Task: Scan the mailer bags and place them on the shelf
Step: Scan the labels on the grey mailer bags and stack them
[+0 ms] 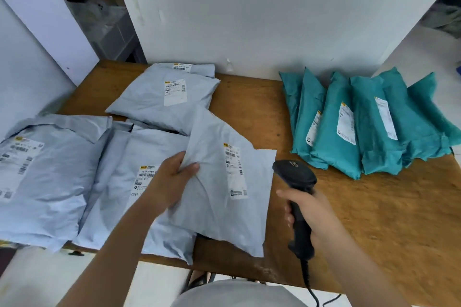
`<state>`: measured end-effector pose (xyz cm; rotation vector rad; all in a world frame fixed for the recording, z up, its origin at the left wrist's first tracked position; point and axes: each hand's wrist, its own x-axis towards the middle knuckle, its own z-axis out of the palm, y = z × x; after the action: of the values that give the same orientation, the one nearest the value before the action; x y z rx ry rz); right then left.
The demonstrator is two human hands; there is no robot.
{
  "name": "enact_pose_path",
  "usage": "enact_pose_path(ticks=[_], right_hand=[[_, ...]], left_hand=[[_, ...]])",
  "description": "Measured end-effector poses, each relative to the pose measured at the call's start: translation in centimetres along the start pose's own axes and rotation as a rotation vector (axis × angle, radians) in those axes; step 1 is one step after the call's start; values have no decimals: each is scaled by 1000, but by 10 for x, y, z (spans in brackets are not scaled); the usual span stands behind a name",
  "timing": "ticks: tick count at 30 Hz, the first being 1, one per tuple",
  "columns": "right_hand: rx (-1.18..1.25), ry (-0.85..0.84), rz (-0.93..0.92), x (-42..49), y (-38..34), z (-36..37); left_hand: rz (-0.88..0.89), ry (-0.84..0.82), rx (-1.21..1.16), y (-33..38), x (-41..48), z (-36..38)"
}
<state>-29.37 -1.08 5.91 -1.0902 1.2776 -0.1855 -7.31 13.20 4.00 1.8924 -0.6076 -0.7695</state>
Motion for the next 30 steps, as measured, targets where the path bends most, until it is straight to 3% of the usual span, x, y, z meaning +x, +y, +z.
enact_pose_path(ticks=[2,4,7,9,15,19,22,25,28,30], right_hand=[[-32,-31,6,2,2,9],[-41,-67,25,2,4,18],[-47,-101,30,5,3,31],[-64,-111,28,7,1,40],[-61,-83,15,13,-7,55],[-64,-44,33,17,-11,58],[-63,-24,55,19,-13,63],[-68,-14,64,23,-18,73],[-85,-12,43,27,-26,85],[-94,-10,24,29,-32,93]], left_hand=[[-85,58,57,-8,-3,-49],[-209,131,265,-28,-1,-92],[-316,388,614,-50,1,-124],[-304,524,644,-53,2,-120],[-512,296,479,-79,33,-79],[-416,404,432,-80,42,-77],[-414,503,616,-80,38,-93],[-444,396,842,-77,44,-102],[-222,401,989,-76,64,-99],[-72,422,764,-65,88,-95]])
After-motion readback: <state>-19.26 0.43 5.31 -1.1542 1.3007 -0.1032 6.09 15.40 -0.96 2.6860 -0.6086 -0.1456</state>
